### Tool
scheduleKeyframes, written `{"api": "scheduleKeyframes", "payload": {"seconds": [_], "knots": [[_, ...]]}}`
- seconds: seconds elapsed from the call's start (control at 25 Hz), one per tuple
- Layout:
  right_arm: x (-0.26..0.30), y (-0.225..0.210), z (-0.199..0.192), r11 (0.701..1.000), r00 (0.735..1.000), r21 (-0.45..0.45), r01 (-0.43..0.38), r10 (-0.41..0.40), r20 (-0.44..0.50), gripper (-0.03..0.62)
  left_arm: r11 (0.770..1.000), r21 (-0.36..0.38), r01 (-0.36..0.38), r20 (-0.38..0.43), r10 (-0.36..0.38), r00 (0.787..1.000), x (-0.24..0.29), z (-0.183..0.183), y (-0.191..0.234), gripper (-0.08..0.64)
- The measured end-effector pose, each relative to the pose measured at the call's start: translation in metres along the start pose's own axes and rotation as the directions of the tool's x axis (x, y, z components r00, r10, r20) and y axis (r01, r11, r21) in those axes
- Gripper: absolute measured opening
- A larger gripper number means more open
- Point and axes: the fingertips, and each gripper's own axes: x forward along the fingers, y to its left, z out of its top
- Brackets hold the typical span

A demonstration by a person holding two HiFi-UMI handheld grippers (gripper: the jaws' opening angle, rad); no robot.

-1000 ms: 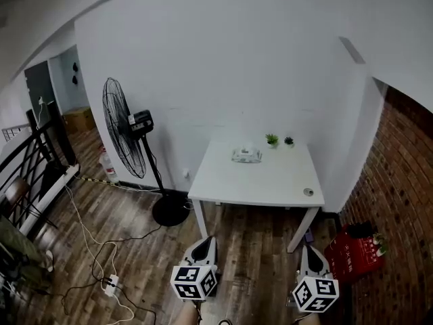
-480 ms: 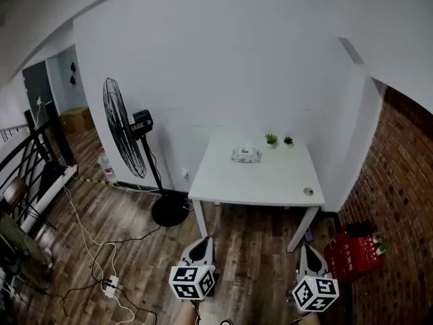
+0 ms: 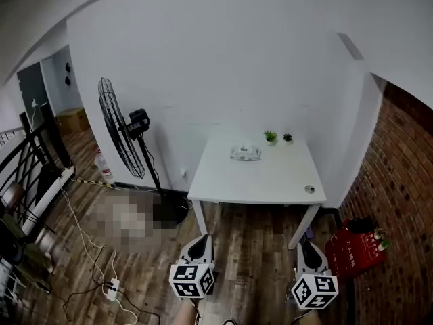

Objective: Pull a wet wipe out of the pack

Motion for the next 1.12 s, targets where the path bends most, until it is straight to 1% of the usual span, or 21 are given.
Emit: {"api": "scheduleKeyframes", "payload": {"seconds": [0.2, 0.4, 0.56, 0.8, 0.96, 1.12], "knots": [[0.013, 0.002, 0.000, 1.000, 1.000, 0.001, 0.004, -0.004, -0.001, 0.121, 1.000, 0.007, 0.007, -0.008, -0.007, 1.000, 0.013, -0.001, 0.008, 0.002], [0.029, 0.004, -0.001, 1.000, 1.000, -0.009, 0.019, -0.019, 0.003, 0.136, 0.999, 0.036, 0.011, -0.016, -0.010, 1.000, 0.028, -0.002, 0.018, 0.002], [0.040, 0.007, -0.003, 1.000, 1.000, -0.006, 0.029, -0.029, 0.004, 0.138, 0.999, 0.048, 0.025, -0.025, -0.023, 0.999, 0.040, -0.004, 0.024, 0.002], [0.052, 0.006, -0.007, 0.999, 0.999, -0.003, 0.038, -0.038, -0.008, 0.138, 0.998, 0.044, 0.038, -0.049, -0.036, 0.998, 0.053, -0.013, 0.027, 0.002], [0.063, 0.002, -0.015, 0.999, 0.999, 0.006, 0.041, -0.041, -0.024, 0.138, 0.999, 0.047, 0.026, -0.065, -0.023, 0.998, 0.060, -0.019, 0.035, 0.002], [0.085, -0.008, -0.018, 0.999, 0.999, 0.012, 0.040, -0.039, -0.036, 0.140, 1.000, 0.021, 0.005, -0.073, -0.003, 0.997, 0.079, -0.023, 0.045, 0.002]]}}
